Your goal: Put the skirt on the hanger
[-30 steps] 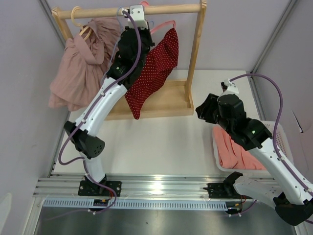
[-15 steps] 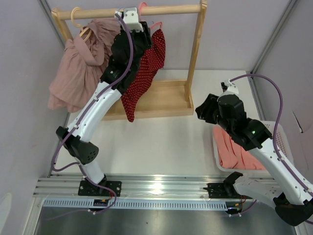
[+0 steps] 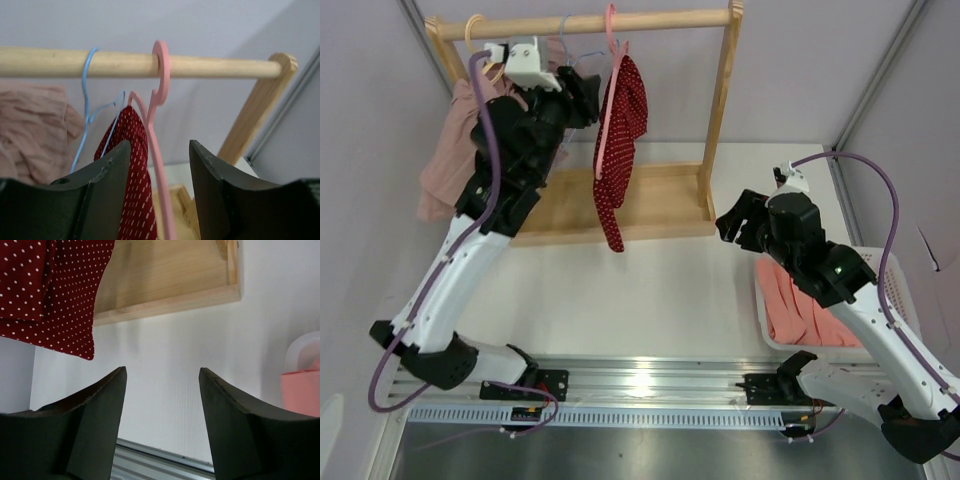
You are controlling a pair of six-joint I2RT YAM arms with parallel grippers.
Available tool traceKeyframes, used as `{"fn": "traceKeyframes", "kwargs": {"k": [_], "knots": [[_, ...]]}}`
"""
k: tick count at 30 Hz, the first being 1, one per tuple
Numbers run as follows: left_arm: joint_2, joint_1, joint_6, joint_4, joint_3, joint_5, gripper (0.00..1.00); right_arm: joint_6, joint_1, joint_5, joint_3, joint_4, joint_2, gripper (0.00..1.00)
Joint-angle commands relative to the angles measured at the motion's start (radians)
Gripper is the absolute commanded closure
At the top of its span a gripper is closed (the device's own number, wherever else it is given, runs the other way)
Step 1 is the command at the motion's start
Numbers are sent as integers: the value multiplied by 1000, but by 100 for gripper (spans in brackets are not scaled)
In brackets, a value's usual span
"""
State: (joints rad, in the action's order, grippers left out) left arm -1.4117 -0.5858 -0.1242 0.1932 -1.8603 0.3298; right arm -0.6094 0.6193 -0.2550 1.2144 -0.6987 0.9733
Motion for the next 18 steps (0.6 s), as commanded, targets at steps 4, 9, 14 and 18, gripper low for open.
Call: {"fn": "traceKeyframes", "kwargs": {"k": [4,9,14,18], "knots": [[333,3,-60,95,327,-104,44,37,-12,19,-42,28,-47,25],[555,3,-83,166,545,-178,43,71,-15,-19,-38,-11,-62,16],[686,3,-72,256,687,-222,44,88,-21,-46,-39,-28,-77,13],[770,3,-68,284,757,-241,44,88,-26,-35,-30,-24,-70,10]]}}
